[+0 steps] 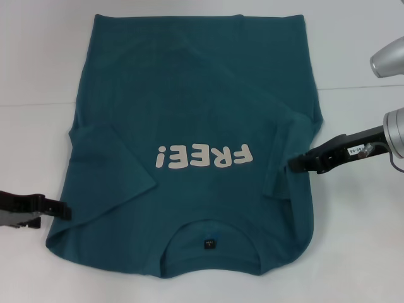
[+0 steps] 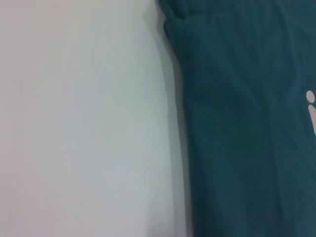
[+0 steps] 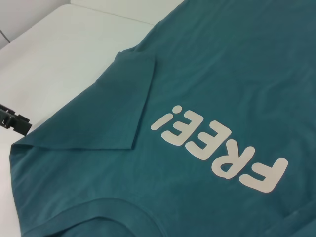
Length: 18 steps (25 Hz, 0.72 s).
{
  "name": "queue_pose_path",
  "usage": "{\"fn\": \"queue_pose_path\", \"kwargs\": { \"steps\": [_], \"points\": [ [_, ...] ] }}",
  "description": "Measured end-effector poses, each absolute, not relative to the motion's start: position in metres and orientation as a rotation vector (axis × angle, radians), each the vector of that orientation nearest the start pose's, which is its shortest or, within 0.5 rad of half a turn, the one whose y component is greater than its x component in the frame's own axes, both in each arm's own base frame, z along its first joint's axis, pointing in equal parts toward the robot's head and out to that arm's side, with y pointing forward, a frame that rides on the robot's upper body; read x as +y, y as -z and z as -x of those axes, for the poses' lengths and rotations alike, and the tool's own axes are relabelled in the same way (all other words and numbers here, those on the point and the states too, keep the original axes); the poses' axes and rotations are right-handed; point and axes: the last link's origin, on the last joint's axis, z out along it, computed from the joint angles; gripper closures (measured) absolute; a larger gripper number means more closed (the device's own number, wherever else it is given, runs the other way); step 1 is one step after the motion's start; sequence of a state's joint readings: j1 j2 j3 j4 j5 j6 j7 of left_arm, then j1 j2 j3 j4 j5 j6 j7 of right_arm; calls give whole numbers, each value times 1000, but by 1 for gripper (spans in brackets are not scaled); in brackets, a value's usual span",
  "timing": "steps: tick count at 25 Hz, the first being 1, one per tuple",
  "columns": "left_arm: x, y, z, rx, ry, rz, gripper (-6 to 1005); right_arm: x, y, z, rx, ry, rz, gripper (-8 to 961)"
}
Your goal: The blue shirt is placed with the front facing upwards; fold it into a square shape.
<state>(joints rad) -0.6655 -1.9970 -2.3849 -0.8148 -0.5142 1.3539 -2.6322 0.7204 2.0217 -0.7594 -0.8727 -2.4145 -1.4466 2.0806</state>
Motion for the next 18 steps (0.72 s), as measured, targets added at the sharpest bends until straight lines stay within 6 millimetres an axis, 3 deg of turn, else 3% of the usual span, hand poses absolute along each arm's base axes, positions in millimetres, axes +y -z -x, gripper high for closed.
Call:
{"fn": "queue_pose_path", "kwargs": {
  "steps": [18],
  "points": [
    [377, -45, 297, -1814, -53, 2044, 245, 399, -39, -237, 1062, -107, 2585, 939]
  ]
}}
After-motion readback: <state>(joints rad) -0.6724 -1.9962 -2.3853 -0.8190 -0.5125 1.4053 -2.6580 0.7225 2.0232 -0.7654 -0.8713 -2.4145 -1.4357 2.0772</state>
